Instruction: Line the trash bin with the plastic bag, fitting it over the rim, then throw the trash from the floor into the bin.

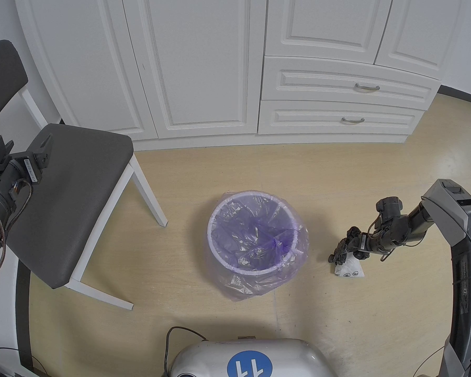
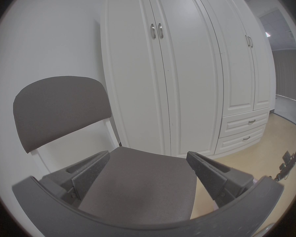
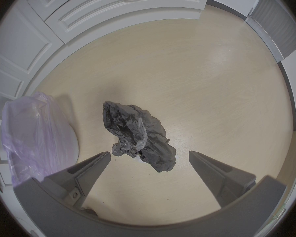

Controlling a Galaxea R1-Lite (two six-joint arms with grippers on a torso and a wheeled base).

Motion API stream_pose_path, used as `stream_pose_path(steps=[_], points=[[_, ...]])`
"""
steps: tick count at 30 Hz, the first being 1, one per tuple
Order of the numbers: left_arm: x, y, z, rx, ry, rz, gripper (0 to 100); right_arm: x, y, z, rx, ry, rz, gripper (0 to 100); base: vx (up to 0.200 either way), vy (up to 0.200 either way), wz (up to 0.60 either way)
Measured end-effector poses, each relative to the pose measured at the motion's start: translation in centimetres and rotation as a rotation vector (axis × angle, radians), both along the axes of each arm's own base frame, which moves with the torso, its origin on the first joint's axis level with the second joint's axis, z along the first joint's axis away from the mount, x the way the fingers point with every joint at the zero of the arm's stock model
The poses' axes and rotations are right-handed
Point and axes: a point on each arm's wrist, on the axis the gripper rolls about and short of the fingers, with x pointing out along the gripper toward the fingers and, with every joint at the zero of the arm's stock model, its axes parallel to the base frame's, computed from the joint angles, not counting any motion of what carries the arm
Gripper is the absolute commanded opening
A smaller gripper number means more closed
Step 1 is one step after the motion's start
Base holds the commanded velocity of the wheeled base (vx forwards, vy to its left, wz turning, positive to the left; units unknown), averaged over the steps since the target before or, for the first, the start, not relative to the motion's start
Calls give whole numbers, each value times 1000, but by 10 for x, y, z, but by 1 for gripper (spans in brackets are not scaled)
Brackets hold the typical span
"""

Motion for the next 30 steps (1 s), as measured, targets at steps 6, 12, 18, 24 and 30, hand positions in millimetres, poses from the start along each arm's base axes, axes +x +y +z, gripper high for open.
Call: stream_pose_path(steps=[6,12,18,24,30], points=[[6,0,-3,-1,14,-1,100,4,1,-6,8,0,15,100,0,0,0],[14,0,-5,8,-20,1,100,10,1,-7,27,-16,26,100,0,0,0],[19,1,-10,24,-13,6,100,23,4,-11,30,-33,36,100,0,0,0],[24,1,-15,29,-1,7,100,32,7,-17,52,29,46,100,0,0,0],[28,-1,-19,29,15,0,100,49,11,-20,60,49,56,100,0,0,0]])
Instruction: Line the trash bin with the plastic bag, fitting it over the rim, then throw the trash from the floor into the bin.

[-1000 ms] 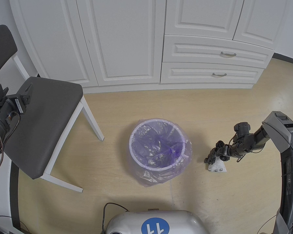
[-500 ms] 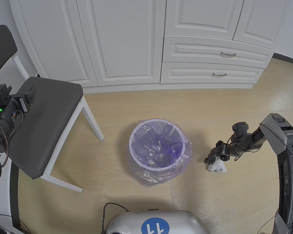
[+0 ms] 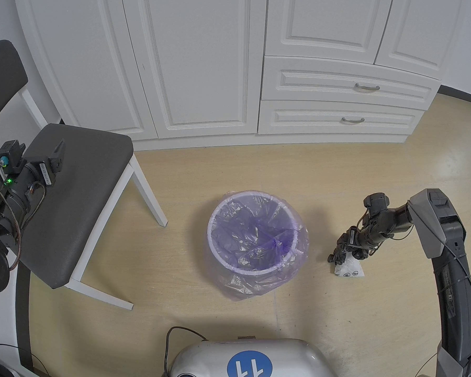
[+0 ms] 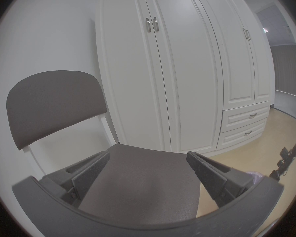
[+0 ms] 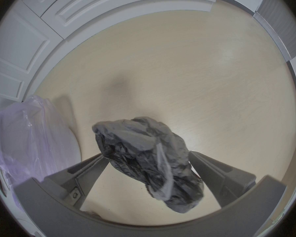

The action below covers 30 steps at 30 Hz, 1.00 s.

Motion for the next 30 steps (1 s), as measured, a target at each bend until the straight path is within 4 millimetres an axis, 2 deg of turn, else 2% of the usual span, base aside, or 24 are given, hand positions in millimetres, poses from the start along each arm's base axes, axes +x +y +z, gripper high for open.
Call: stream_pose_path(steps=[8,9,20,30], points=[[3,-2,-3,-2,13,-7,100,1,6,-26,-2,119,12,100,0,0,0],[3,-2,-4,-2,14,-7,100,1,6,-28,-2,121,11,0,0,0,0],[3,-2,-5,-4,-1,-7,100,0,3,-39,-6,137,-9,0,0,0,0],[0,-3,-9,-3,15,-11,100,-1,-1,-22,9,102,-104,0,0,0,0]])
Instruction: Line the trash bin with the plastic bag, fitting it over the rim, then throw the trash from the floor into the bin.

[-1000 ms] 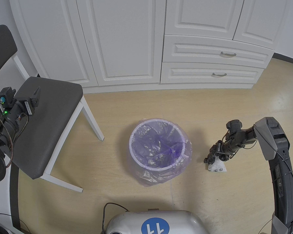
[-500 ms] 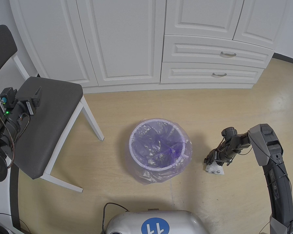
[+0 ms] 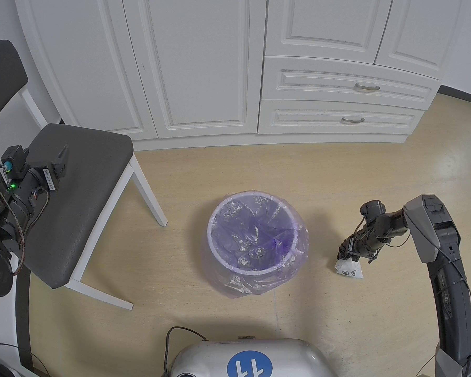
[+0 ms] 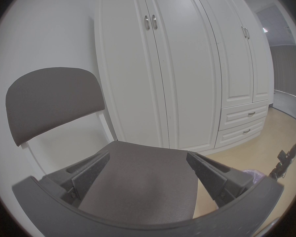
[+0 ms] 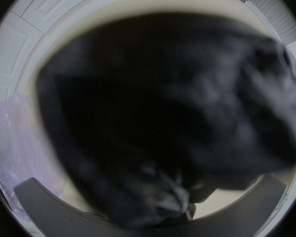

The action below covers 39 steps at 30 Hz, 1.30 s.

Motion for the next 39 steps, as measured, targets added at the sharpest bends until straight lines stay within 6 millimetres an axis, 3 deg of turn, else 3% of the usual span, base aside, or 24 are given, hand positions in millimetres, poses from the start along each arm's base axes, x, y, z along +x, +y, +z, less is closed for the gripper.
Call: stream_pose_path(steps=[11,24,32,39], points=[[-4,-3,3,0,-23,-14,100,-18,13,14,108,-238,-125,0,0,0,0],[-12,-13,11,-1,-79,-57,100,-64,29,53,342,-662,-227,0,0,0,0],[-16,-24,15,-2,-101,-107,100,-104,35,53,398,-702,-224,0,0,0,0],[-16,-32,14,-2,-96,-142,100,-108,40,52,396,-692,-213,0,0,0,0]])
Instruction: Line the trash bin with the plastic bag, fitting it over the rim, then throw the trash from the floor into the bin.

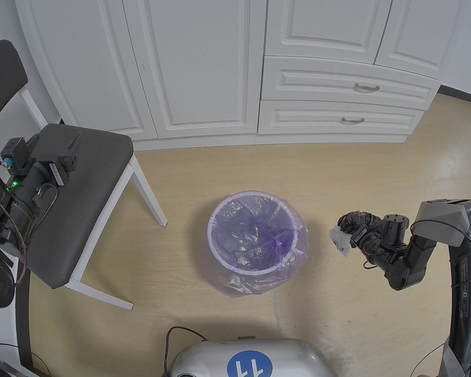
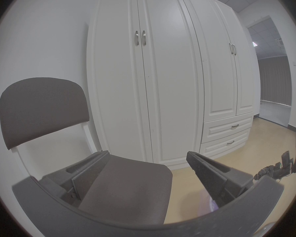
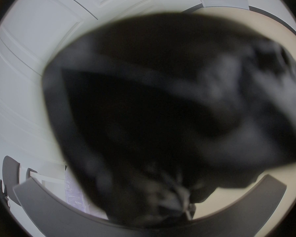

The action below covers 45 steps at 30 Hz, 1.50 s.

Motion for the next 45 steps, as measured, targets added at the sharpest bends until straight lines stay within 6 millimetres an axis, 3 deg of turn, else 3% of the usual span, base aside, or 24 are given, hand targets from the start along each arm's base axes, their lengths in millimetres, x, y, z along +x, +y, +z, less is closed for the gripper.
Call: stream_pose_path(steps=[10,16,25,34,41,45], points=[[2,-2,-1,7,5,-6,100,2,9,9,-30,-77,30,0,0,0,0],[2,-2,1,6,-3,-7,100,-7,12,29,-50,-126,43,0,0,0,0],[2,-4,2,25,-8,-9,100,-33,13,96,-37,-256,85,0,0,0,0],[2,-5,3,38,-9,-8,100,-78,15,168,-44,-415,157,0,0,0,0],[1,-5,5,37,-19,-4,100,-103,37,191,-69,-374,203,0,0,0,0],[-1,-4,7,36,-28,-1,100,-112,62,200,-100,-304,169,0,0,0,0]])
